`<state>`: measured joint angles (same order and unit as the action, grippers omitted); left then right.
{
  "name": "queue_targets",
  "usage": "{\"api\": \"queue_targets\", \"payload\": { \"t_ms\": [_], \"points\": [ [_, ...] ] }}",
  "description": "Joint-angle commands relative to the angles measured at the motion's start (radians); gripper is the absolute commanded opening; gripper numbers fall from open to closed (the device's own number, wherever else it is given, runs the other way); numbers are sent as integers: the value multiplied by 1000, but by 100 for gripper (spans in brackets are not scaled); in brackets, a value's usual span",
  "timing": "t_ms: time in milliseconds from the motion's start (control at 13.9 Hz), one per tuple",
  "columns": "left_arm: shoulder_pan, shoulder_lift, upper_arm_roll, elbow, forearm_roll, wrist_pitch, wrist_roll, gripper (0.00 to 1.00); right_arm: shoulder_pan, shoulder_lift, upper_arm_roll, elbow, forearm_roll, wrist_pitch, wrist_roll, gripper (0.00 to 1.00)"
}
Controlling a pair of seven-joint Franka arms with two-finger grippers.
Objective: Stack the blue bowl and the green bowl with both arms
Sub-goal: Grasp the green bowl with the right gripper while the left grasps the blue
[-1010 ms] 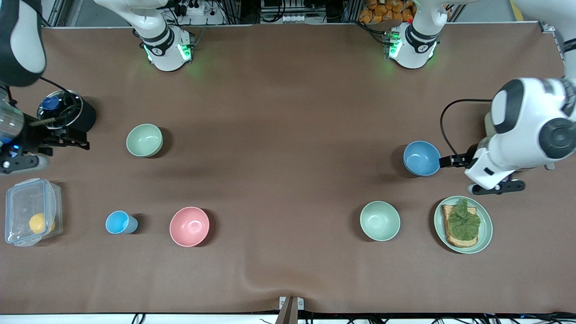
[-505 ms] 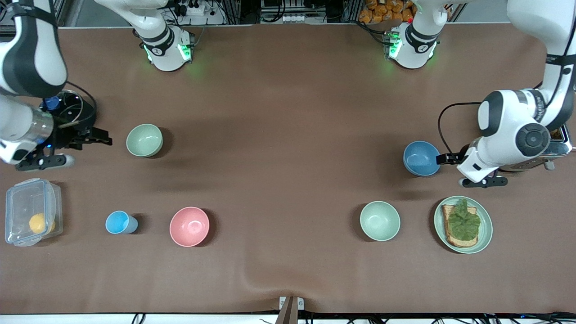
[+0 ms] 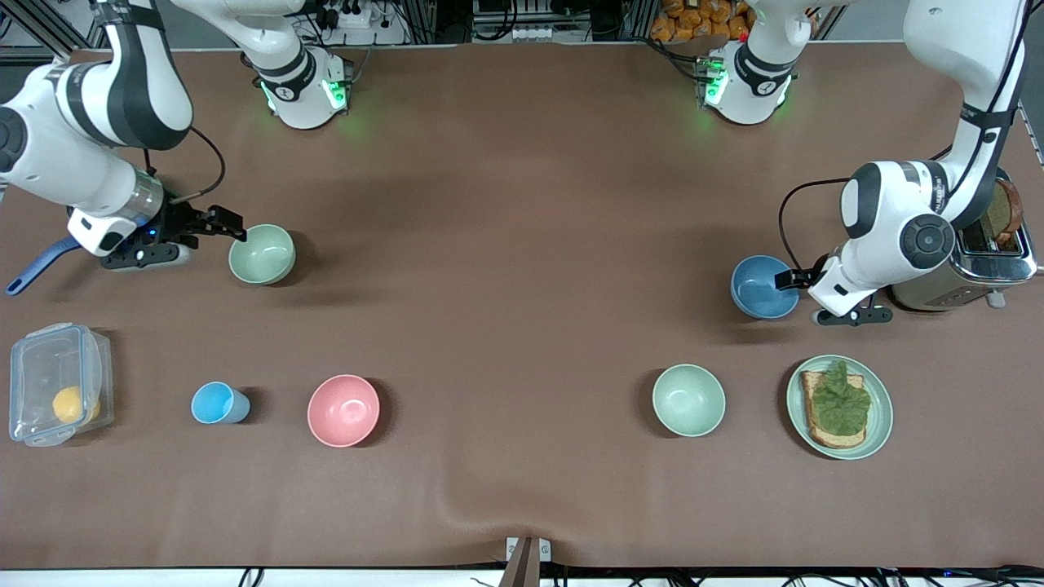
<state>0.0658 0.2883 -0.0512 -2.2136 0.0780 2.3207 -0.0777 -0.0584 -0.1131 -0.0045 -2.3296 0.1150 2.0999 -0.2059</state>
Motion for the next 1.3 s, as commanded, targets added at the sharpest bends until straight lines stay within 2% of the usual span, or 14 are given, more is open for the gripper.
{"api": "queue_targets", "payload": {
  "t_ms": [0,216,361,577,794,938,1227],
  "points": [
    [11,9,-7,-14,19,31,9,96,-18,-33,1,-94,15,84,-70,100],
    [11,23,-7,-14,11,37,9,79,-75,12,0,-122,14,152,-235,100],
    [18,35,-9,-12,9,51,9,66,-144,64,1,-152,12,247,-344,100],
    [25,49,-10,-8,9,55,7,37,-250,185,3,-197,14,418,-446,91],
    [22,52,-10,-1,2,55,6,4,-259,216,4,-220,37,473,-434,84],
    [17,57,-10,2,0,55,4,0,-250,216,4,-220,81,457,-434,82],
    [8,78,-22,17,-4,54,-14,0,-238,216,6,-220,84,440,-403,78]
  ]
}}
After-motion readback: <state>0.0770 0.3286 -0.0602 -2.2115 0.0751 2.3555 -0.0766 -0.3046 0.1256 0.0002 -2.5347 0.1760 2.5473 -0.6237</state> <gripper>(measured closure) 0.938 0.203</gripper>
